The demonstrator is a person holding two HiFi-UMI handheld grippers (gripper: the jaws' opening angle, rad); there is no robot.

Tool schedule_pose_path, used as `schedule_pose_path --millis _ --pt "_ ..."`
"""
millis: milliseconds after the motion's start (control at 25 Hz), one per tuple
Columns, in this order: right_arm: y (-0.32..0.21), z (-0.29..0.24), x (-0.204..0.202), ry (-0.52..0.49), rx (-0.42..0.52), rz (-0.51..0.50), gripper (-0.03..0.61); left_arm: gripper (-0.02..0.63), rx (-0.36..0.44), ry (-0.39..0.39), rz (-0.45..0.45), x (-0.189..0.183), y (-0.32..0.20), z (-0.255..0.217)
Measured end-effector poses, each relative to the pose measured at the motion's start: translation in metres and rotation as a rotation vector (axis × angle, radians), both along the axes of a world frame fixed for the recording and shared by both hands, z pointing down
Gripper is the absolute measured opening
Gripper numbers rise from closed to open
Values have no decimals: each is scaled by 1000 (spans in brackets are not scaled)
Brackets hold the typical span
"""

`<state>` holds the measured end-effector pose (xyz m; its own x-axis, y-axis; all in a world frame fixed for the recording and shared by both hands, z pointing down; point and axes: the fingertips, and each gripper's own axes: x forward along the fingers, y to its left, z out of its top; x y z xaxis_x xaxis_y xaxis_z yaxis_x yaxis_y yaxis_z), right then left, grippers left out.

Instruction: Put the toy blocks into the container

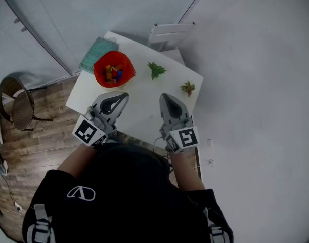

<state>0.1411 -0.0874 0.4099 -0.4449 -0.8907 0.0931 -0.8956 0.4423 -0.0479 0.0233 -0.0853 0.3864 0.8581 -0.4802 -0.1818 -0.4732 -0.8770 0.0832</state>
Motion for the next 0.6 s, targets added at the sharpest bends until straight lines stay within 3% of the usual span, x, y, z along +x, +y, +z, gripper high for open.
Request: schedule_pose_path --millis 200,600 --pt "28 7 17 -23 -6 46 3 5 -1 -7 46 20 3 -2" --pt "34 4 52 -88 19 118 3 5 4 -22 88 40 7 -2"
